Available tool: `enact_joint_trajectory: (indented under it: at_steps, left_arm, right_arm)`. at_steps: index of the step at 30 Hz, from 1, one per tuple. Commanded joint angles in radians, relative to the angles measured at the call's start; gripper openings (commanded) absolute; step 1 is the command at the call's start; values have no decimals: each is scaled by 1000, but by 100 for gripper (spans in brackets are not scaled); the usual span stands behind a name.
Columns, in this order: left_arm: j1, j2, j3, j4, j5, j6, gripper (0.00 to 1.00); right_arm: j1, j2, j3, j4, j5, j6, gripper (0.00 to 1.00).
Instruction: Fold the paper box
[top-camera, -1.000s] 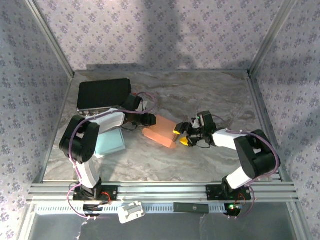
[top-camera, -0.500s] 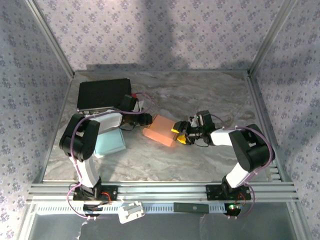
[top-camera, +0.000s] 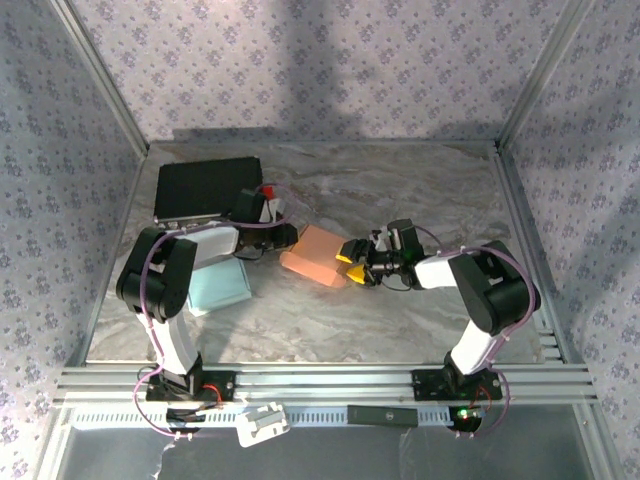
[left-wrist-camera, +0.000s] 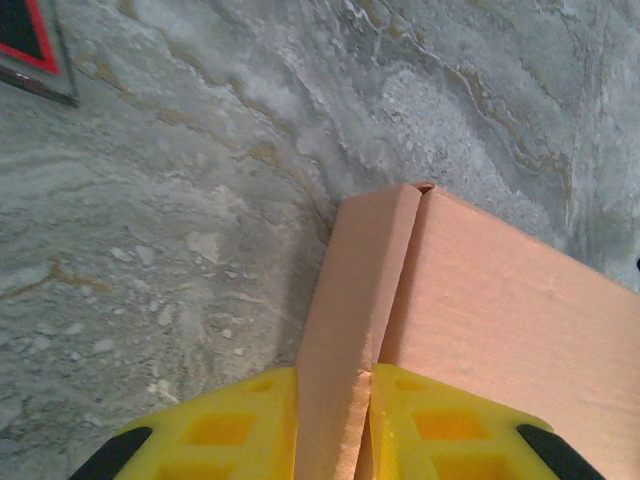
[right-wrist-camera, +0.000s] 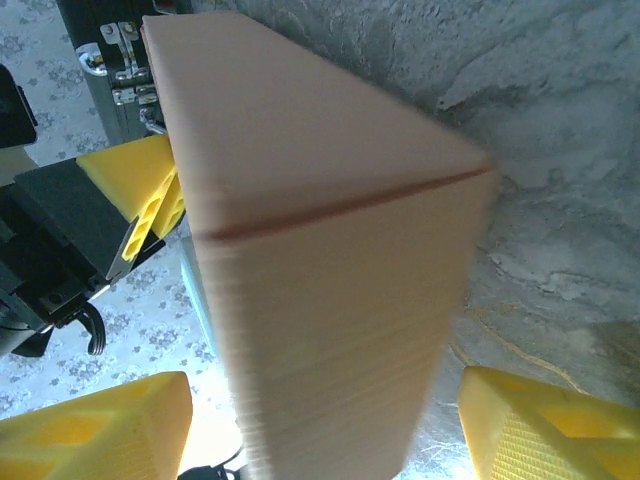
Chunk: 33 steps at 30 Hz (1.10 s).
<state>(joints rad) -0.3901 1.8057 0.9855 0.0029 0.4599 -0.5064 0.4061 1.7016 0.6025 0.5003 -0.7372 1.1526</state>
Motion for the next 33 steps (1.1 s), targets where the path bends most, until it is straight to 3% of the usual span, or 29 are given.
enact_joint_trajectory:
  at_steps: [1,5,9,13,17,22,26,29,33]
  left_arm:
    - [20,23,-47,-62,-36,-5,24]
    - [30,19,-62,-37,-14,-7,24]
    - [28,9,-60,-39,-10,-12,24]
    - [29,5,-56,-49,-12,-10,24]
    - [29,-25,-70,-35,-6,-29,27]
    - [29,-228,-140,-9,-60,-166,62]
    - [-16,-458,-215,-11,-167,-308,75]
    - [-132,-590,-192,-109,-327,-198,75]
    - [-382,-680,-159,-164,-587,265,72]
  right_arm:
    - [2,-30,-25,-25,37,13,73]
    - [7,-42,-10,-52,50,-9,73]
    - [37,76,71,37,29,51,72]
    - [49,150,62,226,41,172,67]
    - [53,152,46,283,82,258,56]
    - [52,181,35,343,53,474,32]
    - [74,175,-6,323,65,672,31]
    - [85,155,-59,329,79,807,32]
    - [60,57,-64,195,31,825,34]
